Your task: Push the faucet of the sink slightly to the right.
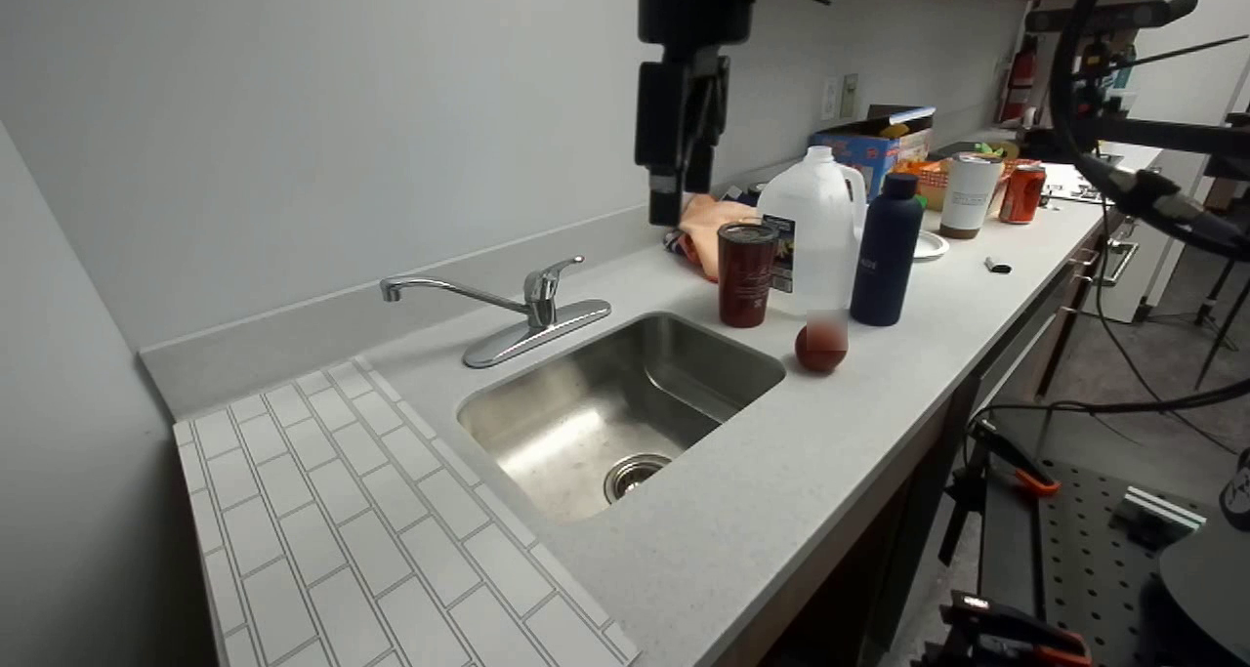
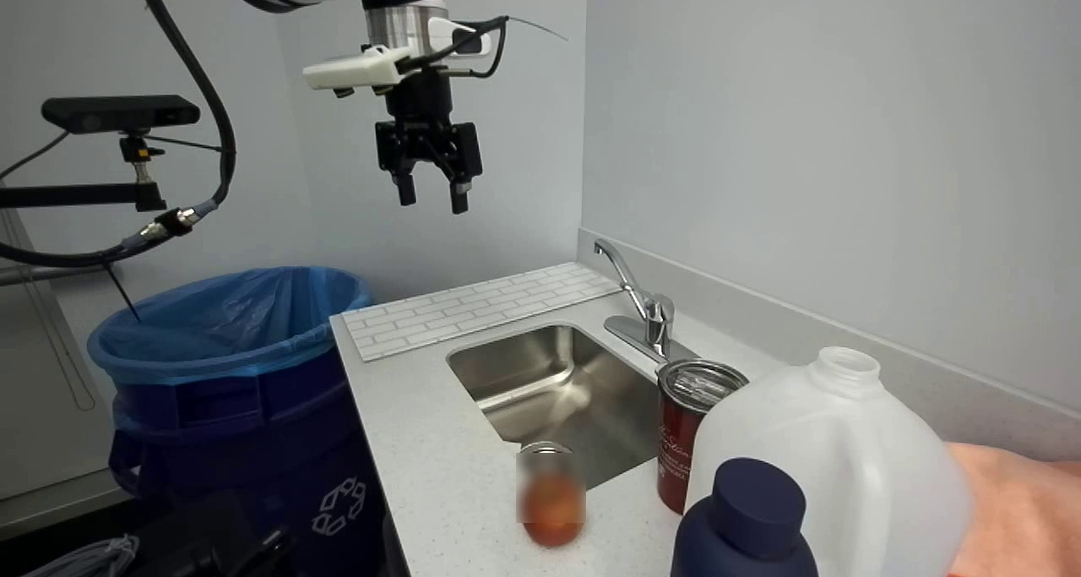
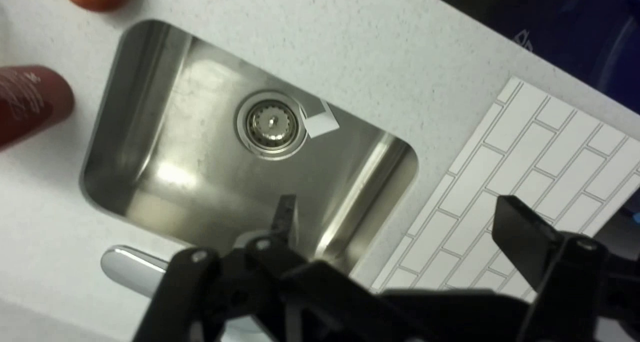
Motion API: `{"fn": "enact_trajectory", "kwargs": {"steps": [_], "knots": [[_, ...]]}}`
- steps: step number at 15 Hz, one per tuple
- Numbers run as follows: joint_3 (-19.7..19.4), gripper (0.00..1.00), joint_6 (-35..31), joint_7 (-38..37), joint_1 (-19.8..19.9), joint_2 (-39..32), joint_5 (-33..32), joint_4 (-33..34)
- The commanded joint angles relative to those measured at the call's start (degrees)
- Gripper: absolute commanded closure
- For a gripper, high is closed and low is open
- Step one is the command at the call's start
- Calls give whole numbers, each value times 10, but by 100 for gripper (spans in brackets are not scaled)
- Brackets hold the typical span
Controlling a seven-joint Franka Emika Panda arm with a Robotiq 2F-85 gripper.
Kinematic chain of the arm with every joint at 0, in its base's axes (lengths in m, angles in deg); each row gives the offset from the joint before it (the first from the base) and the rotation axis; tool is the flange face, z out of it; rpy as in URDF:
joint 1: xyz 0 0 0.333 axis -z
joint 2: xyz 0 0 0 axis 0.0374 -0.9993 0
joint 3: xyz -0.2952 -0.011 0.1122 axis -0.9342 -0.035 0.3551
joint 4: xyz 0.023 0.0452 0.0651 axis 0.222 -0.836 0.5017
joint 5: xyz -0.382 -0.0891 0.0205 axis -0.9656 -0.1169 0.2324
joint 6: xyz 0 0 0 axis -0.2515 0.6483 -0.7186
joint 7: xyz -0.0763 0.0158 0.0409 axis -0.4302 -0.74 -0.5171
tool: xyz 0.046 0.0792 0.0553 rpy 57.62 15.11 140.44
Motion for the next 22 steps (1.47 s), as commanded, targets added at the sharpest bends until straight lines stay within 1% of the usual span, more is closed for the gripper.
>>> {"fn": "enact_trajectory", "kwargs": {"steps": [1,2,4,10,11,14,16,19,20,22], "knots": [[11,0,-25,-2,-11,-56,-25,77],[3,0,-17,-1,-8,-29,-13,38],[7,0,-22,-1,-11,-46,-18,61],[8,0,-22,-1,-11,-50,-19,67],[6,0,-26,-3,-9,-61,-16,79],[-7,0,-23,-14,2,-112,-25,137],[-16,0,-17,-20,7,-157,-30,194],[-26,0,-19,-21,2,-235,-33,291],[-24,0,-24,-23,1,-260,-38,319],[-29,0,-38,-24,-10,-310,-43,375]]}}
